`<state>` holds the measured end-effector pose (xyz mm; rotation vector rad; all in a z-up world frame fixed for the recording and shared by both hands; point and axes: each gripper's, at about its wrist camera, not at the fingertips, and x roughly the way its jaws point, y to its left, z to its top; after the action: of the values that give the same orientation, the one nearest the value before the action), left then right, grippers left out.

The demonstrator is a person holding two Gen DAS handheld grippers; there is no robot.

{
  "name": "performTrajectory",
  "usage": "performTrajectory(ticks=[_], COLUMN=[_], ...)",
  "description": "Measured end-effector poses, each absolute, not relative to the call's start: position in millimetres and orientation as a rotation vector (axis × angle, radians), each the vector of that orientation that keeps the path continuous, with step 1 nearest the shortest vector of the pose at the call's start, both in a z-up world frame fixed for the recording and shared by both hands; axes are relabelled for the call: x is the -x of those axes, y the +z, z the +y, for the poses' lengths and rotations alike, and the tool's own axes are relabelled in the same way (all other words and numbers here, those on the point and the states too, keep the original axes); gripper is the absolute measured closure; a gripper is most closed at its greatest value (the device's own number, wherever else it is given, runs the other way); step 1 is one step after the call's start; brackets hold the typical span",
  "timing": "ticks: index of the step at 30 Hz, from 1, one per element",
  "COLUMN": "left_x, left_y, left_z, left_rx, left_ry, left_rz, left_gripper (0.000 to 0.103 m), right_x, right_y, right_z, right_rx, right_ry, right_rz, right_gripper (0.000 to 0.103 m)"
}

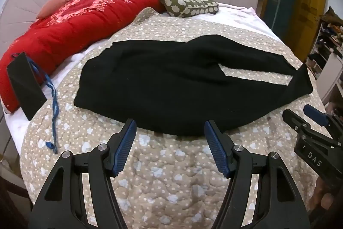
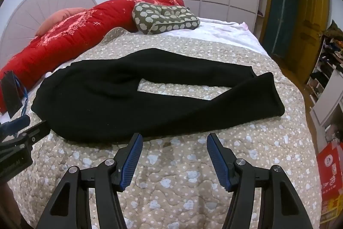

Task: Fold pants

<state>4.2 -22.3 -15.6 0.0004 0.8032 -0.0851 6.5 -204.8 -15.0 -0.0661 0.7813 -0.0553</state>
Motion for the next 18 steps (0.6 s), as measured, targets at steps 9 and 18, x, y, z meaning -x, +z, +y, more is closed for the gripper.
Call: performTrajectory(ticks=[9, 18], left_x=[-4.1, -6.9], left_y=[-22.4, -23.8], left_z=[-18.9, -17.0], left_rx=[0.017, 0.029], left_ry=[-0.063, -0.058], left_rz=[0.825, 0.831], left_gripper=[0.037, 0.037], right_x=[-7.8, -10.0], right_y=[-16.2, -19.9], right_z=[-206.9, -207.8], right_rx=[0.059, 0.057], right_ry=[-0.063, -0.064], right_rz=[0.783, 0.796], right_gripper=[0.043, 0.043])
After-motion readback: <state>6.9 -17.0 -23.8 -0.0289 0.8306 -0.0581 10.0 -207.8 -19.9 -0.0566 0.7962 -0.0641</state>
